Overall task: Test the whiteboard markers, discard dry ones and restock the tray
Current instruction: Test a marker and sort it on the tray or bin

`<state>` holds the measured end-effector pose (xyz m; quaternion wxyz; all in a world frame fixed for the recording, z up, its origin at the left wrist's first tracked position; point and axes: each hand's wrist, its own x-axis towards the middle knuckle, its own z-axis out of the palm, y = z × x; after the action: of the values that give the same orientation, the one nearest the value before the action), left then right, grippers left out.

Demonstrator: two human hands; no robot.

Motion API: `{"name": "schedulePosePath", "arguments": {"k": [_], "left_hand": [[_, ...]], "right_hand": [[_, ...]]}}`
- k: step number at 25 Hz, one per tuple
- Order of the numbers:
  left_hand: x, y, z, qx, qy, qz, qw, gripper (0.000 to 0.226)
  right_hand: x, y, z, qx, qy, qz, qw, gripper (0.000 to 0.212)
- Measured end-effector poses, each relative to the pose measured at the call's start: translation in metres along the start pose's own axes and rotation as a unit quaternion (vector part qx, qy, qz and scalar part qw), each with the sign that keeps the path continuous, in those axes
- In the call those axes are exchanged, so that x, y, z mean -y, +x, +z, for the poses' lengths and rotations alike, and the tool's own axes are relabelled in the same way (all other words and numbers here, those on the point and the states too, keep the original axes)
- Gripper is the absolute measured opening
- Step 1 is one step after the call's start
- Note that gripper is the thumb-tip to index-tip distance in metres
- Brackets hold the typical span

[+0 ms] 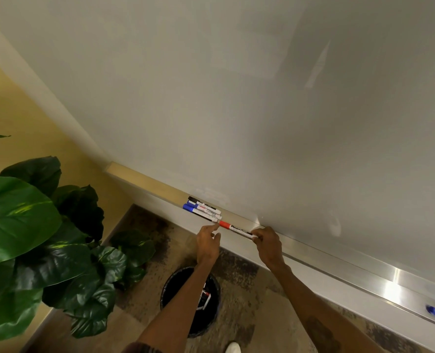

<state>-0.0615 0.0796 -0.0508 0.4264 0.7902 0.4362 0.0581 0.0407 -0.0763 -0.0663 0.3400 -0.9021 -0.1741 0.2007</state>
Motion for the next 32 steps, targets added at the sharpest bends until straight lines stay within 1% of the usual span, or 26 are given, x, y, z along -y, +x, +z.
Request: {"name": "schedulePosePath", "arguments": {"k": [6,10,15,19,24,28,32], "left_hand": [[0.012,-0.002,-0.007,0.016,0.000,-0.004,1.000,0.030],[0.009,-0.007,-0.008,0.020,-0.001,0.004,1.000,0.029],[-0.013,-0.022,0.001,0.034,0.002,0.035,0.999,0.027],[-0.041,-0.044,0.018,0.081,-0.009,0.058,0.995,0.028],[-0.081,-0.084,0.063,0.147,0.000,0.097,0.984,0.032],[-0.115,-0.131,0.116,0.182,0.008,0.133,0.974,0.030],[-0.147,-0.178,0.171,0.227,0.009,0.150,0.962,0.029]], "right_hand": [[0.006,-0.002,0.005,-0.010,0.024,-0.015,1.000,0.026],[0.007,-0.009,-0.002,-0.017,0.038,-0.006,0.999,0.028],[-0.006,-0.026,-0.026,-0.017,0.015,-0.013,1.000,0.030],[-0.021,-0.044,-0.059,-0.032,-0.009,-0.007,0.999,0.032],[-0.056,-0.072,-0.111,-0.048,-0.023,0.011,0.999,0.035],[-0.109,-0.104,-0.164,-0.065,-0.030,0.048,0.996,0.038],[-0.171,-0.136,-0.218,-0.086,-0.019,0.078,0.993,0.038]]}}
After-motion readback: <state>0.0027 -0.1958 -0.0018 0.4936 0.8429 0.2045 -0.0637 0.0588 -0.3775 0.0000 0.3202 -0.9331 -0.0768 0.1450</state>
